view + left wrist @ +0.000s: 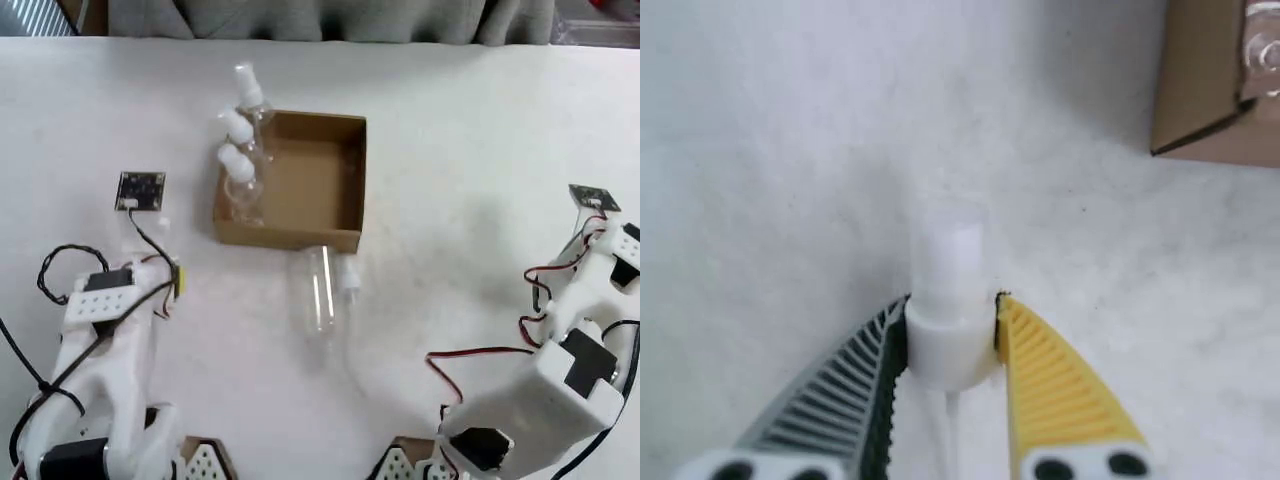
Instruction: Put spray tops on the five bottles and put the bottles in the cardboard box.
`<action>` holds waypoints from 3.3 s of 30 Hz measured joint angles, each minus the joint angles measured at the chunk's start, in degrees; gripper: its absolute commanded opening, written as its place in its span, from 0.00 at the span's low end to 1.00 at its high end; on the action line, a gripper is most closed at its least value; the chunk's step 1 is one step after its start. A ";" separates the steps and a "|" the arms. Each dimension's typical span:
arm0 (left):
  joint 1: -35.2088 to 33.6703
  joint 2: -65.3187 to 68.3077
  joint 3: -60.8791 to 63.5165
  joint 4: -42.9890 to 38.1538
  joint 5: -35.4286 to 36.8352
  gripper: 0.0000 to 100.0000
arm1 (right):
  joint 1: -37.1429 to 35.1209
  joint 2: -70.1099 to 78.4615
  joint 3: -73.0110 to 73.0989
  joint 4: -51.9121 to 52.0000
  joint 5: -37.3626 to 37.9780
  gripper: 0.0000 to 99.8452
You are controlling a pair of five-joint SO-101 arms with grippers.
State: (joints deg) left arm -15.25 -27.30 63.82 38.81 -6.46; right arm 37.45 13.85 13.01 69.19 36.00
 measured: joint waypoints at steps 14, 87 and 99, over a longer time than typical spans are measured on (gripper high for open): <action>0.00 0.00 0.00 0.00 0.00 0.02 | 0.00 0.70 -3.34 4.84 6.59 0.26; 0.00 0.00 0.00 0.00 0.00 0.02 | -30.95 -58.37 37.98 -39.74 -40.00 0.02; 0.00 0.00 0.00 0.00 0.00 0.02 | -38.95 -81.41 51.08 -57.49 -40.35 0.01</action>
State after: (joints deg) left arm -15.25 -27.30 63.82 38.81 -6.46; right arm -1.49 -67.56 64.09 11.69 -4.35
